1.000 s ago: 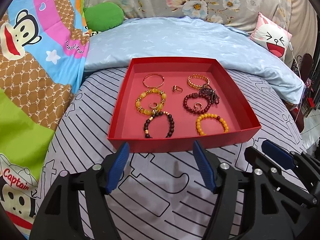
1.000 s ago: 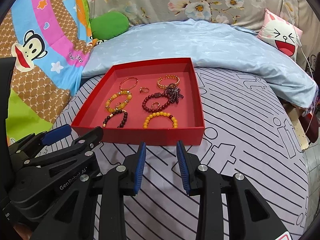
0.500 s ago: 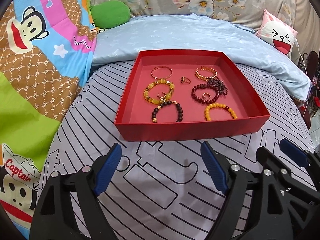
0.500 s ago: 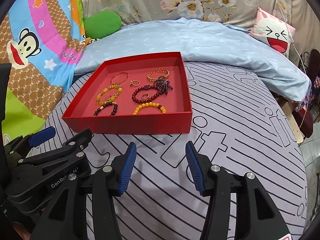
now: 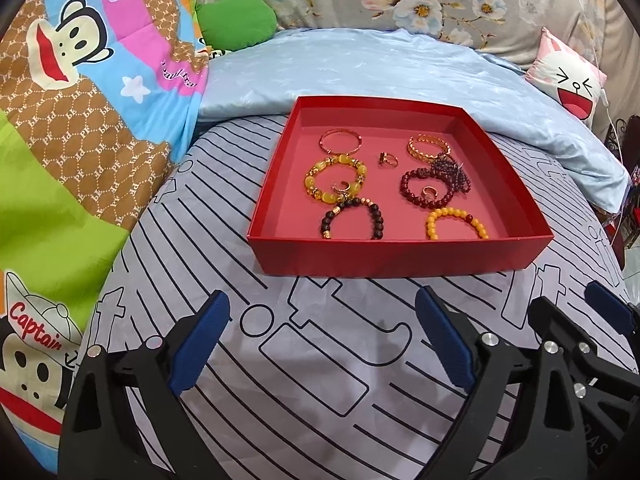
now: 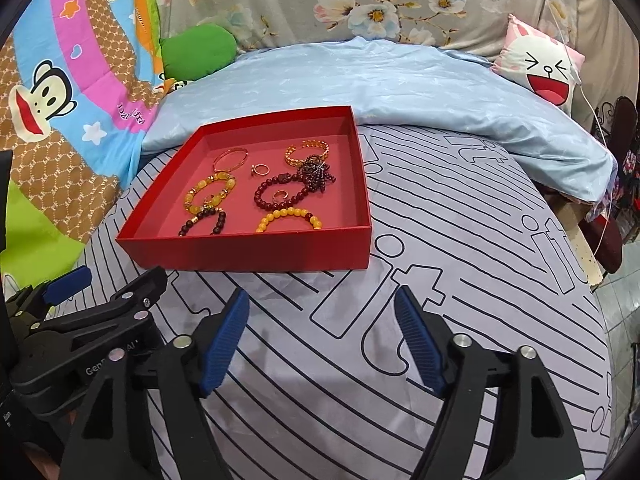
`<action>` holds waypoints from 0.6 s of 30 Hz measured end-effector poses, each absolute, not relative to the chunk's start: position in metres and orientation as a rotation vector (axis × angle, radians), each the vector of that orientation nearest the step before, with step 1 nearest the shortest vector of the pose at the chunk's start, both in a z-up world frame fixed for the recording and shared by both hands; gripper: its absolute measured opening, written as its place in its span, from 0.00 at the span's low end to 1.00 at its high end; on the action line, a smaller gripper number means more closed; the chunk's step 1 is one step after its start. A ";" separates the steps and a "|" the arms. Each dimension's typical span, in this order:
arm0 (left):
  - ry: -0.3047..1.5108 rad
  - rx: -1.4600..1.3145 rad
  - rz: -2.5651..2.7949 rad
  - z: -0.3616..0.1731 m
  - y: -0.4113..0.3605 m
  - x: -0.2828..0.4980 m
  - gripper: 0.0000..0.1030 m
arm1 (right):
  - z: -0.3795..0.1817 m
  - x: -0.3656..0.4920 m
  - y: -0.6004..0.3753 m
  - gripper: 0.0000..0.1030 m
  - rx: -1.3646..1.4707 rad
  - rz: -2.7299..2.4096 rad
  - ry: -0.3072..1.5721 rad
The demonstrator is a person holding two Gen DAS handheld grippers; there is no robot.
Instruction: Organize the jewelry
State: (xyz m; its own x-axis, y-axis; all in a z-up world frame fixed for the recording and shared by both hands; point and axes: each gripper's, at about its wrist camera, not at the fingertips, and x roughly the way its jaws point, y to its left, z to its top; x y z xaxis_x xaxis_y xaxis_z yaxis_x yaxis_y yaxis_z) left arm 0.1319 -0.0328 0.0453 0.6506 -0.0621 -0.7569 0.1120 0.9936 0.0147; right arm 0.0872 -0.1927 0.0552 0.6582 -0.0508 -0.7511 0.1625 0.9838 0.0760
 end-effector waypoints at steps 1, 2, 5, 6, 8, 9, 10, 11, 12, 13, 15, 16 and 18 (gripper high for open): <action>0.858 0.066 -0.096 0.045 -0.033 0.132 0.87 | 0.055 0.087 -0.193 0.77 0.141 -0.122 0.844; 0.858 0.067 -0.094 0.044 -0.033 0.132 0.88 | 0.055 0.087 -0.193 0.78 0.138 -0.126 0.843; 0.863 0.070 -0.091 0.043 -0.032 0.131 0.88 | 0.054 0.088 -0.193 0.81 0.136 -0.129 0.851; 0.863 0.071 -0.090 0.043 -0.032 0.132 0.88 | 0.054 0.088 -0.194 0.81 0.137 -0.128 0.853; 0.862 0.077 -0.089 0.043 -0.032 0.131 0.88 | 0.054 0.088 -0.194 0.82 0.134 -0.131 0.855; 0.861 0.079 -0.088 0.043 -0.032 0.131 0.88 | 0.054 0.088 -0.194 0.82 0.132 -0.133 0.854; 0.861 0.081 -0.087 0.043 -0.032 0.131 0.88 | 0.054 0.088 -0.193 0.82 0.131 -0.134 0.854; 0.861 0.081 -0.087 0.043 -0.032 0.131 0.88 | 0.054 0.087 -0.193 0.82 0.131 -0.136 0.853; 0.861 0.080 -0.088 0.043 -0.032 0.131 0.88 | 0.054 0.087 -0.194 0.83 0.132 -0.139 0.851; 0.861 0.079 -0.088 0.043 -0.032 0.131 0.88 | 0.054 0.087 -0.194 0.84 0.131 -0.142 0.846; 0.860 0.081 -0.085 0.043 -0.032 0.131 0.88 | 0.054 0.086 -0.194 0.85 0.127 -0.145 0.839; 0.859 0.082 -0.081 0.043 -0.032 0.131 0.88 | 0.054 0.086 -0.195 0.88 0.125 -0.146 0.838; 0.863 0.081 -0.081 0.043 -0.032 0.131 0.89 | 0.054 0.086 -0.195 0.88 0.121 -0.145 0.834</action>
